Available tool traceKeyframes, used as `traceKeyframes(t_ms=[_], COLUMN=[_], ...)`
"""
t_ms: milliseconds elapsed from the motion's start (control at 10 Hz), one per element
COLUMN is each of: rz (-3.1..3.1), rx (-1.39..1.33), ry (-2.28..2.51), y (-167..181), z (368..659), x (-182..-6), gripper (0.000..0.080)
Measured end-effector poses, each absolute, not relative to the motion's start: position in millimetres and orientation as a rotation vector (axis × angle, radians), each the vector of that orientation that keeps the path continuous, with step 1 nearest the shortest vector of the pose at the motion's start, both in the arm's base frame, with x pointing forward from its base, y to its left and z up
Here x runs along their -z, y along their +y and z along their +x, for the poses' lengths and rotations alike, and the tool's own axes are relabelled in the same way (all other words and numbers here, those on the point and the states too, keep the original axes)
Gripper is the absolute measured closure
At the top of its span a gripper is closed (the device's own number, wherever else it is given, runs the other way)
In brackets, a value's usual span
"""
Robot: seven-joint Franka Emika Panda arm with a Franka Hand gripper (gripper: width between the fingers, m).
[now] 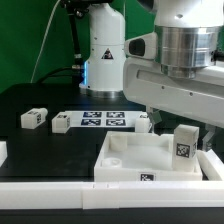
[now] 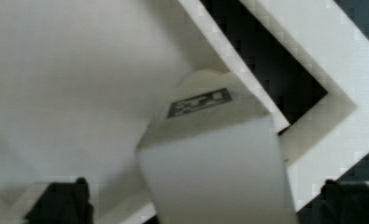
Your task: Assemble one leg
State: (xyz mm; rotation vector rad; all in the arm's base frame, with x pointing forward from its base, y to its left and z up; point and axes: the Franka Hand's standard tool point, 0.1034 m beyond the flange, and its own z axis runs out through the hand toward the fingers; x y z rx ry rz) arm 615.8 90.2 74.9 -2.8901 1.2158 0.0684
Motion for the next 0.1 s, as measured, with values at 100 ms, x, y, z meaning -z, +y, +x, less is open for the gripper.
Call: traceKeyframes(t_ms=[100], rz=[-2.890], rx=[-0.068], ry=[1.216], y=[90.2], z=[615.8], x=[-74.9], gripper=[0.0150])
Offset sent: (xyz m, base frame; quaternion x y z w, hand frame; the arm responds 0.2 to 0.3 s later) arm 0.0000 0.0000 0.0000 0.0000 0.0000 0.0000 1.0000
